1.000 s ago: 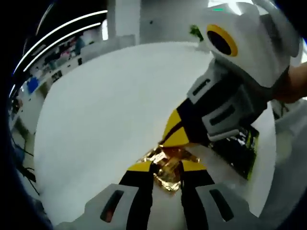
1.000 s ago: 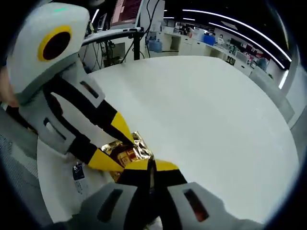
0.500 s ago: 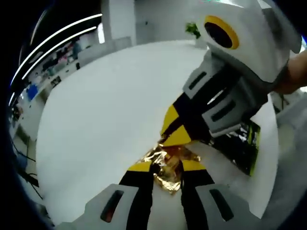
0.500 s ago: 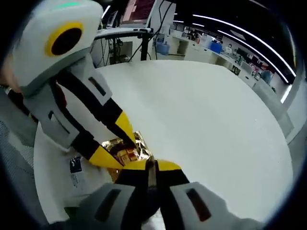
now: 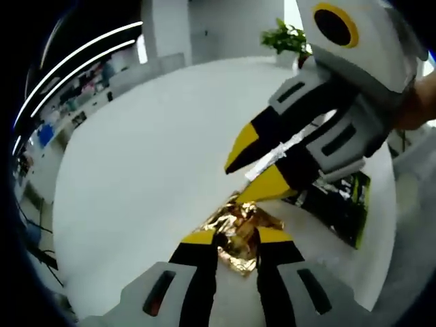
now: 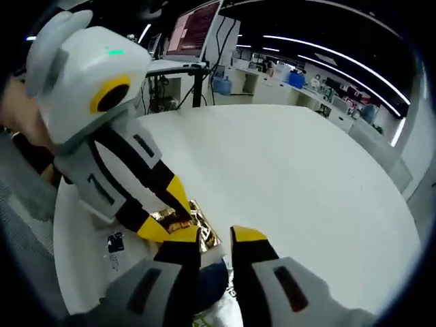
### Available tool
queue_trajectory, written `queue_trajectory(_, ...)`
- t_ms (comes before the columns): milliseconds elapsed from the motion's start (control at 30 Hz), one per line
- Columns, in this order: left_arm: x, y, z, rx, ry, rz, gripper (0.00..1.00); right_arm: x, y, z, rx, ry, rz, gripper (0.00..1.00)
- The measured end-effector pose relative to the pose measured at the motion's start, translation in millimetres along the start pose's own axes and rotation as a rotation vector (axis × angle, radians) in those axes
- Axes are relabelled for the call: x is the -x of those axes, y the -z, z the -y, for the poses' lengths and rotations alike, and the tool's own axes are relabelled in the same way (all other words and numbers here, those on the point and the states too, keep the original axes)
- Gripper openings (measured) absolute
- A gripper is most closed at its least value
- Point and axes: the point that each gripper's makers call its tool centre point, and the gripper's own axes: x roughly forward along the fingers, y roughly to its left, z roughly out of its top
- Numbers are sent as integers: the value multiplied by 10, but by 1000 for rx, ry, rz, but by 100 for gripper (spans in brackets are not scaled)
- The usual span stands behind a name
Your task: Arrange the skincare products in the storage area until every visible bottle or jar stands upright without overlapping.
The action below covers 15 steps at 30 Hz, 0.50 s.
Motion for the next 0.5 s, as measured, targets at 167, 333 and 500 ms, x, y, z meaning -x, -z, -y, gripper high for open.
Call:
queue_trajectory(167,0,-11,-4,-11,-2,-6,18,84,62,-3,-24,-3,12,18)
queue_trajectory(333,18,-20,1,2,3,-8,21,172,99,-34,-33,-8,30,22)
queue_trajectory(500,54,-45,-19,6,-7,-7,22,224,110,-109,-32,-25,39,27)
